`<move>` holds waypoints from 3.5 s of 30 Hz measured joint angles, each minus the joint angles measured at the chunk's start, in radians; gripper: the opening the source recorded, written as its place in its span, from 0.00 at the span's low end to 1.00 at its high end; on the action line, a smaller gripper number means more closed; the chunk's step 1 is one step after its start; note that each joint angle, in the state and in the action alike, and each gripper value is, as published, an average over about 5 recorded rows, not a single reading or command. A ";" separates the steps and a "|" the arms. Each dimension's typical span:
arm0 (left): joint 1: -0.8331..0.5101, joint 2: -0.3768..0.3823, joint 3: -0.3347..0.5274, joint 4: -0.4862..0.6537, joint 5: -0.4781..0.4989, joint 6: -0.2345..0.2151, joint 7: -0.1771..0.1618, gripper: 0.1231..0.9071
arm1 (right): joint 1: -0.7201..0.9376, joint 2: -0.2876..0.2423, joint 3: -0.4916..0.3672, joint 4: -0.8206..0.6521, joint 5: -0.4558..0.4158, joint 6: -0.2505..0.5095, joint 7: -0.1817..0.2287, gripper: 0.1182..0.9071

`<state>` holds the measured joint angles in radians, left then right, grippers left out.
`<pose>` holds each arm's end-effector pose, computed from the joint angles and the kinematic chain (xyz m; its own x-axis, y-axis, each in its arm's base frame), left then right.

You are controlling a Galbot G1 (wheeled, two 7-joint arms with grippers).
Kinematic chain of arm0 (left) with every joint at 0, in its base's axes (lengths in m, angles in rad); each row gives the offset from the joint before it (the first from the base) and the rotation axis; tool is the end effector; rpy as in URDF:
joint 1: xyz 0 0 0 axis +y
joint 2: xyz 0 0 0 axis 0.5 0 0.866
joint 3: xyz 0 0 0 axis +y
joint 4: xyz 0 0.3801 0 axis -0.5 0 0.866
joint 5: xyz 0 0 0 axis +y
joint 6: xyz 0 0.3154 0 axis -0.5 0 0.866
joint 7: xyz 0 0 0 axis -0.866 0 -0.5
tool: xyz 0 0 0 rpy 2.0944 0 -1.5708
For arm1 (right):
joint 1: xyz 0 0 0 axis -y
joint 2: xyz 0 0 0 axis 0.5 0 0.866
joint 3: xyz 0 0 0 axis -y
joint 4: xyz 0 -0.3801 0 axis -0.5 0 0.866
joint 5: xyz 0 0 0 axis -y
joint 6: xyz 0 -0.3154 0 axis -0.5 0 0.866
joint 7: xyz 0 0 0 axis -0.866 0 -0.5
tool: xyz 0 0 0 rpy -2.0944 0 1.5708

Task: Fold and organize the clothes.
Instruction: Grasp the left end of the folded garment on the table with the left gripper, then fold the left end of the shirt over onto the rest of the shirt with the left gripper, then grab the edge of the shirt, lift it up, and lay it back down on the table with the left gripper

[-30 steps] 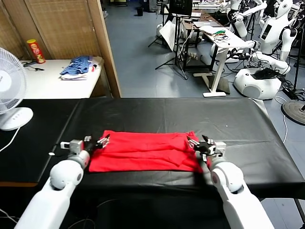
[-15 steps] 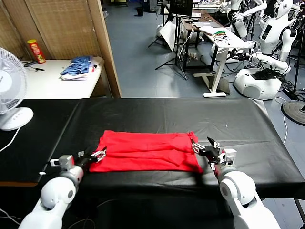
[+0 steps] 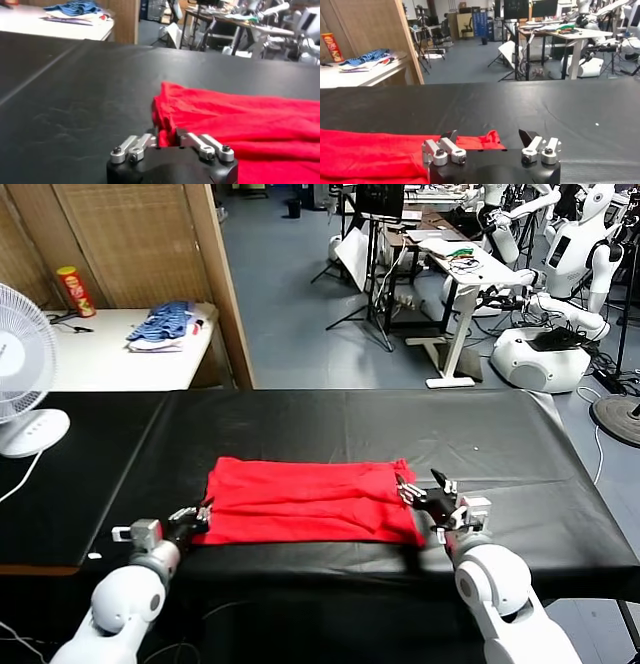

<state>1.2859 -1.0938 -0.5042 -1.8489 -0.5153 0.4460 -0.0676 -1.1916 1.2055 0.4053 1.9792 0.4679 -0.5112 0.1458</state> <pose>0.2323 0.1295 -0.3277 -0.8975 0.0864 0.4324 0.0820 0.9962 -0.0289 0.2484 -0.0591 -0.2890 -0.9362 -0.1506 0.3176 -0.1345 0.9883 0.0721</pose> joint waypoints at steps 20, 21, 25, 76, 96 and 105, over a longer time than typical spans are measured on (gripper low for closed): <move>0.029 0.284 -0.107 0.051 0.237 -0.075 0.006 0.03 | -0.012 0.022 0.007 0.017 -0.019 -0.002 0.001 0.86; 0.028 0.280 -0.100 0.033 0.226 -0.058 0.004 0.03 | -0.014 0.023 0.008 0.020 -0.020 -0.003 0.002 0.86; 0.016 0.224 -0.052 -0.066 0.127 0.025 -0.016 0.03 | -0.027 0.028 0.012 0.030 -0.025 -0.005 0.002 0.86; -0.136 -0.317 0.188 -0.062 -0.250 0.024 -0.095 0.79 | 0.024 0.033 -0.094 -0.008 -0.045 0.010 -0.067 0.86; -0.055 -0.132 0.044 -0.060 -0.116 -0.020 -0.040 0.86 | 0.185 0.114 -0.335 -0.223 -0.341 -0.014 -0.088 0.86; -0.049 -0.135 0.001 -0.020 -0.198 -0.030 -0.042 0.86 | 0.150 0.121 -0.281 -0.139 -0.261 0.022 -0.074 0.86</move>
<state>1.2365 -1.2292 -0.5029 -1.8687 -0.7131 0.4160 -0.1100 -1.0419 1.3263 0.1238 1.8400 0.2072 -0.4894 0.0719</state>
